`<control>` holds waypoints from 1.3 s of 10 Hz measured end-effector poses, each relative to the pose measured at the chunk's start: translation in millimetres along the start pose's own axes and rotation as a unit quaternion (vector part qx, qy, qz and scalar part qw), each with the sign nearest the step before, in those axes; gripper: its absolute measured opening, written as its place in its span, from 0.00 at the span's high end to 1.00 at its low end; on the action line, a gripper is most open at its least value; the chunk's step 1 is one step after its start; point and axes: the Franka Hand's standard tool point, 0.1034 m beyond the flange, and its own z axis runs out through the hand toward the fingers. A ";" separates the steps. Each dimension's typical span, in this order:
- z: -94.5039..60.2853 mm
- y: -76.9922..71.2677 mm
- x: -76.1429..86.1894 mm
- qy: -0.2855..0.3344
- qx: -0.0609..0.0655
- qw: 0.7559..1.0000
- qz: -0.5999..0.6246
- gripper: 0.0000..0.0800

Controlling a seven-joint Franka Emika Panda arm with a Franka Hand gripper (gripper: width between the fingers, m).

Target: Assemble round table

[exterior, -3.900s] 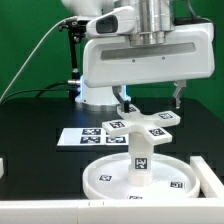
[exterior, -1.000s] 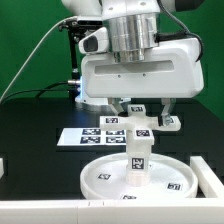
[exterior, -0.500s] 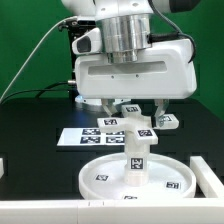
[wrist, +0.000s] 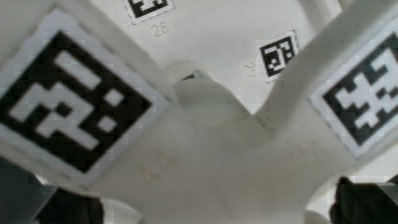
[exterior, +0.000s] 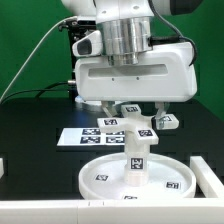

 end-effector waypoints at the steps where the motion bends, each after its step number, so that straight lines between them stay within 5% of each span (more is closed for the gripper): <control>1: 0.1 0.0 -0.1 0.000 0.000 1.000 0.000 0.22; 2: 0.1 0.2 -0.5 -0.001 0.000 1.000 0.000 0.43; 7: 1.7 -9.4 -6.9 0.010 0.004 0.991 0.131 0.44; 13: 1.9 -7.3 -8.2 0.052 0.043 0.864 0.499 0.43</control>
Offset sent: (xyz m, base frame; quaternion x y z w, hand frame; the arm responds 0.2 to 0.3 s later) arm 0.0000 0.0000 0.0000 0.0000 0.0000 0.0650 0.9979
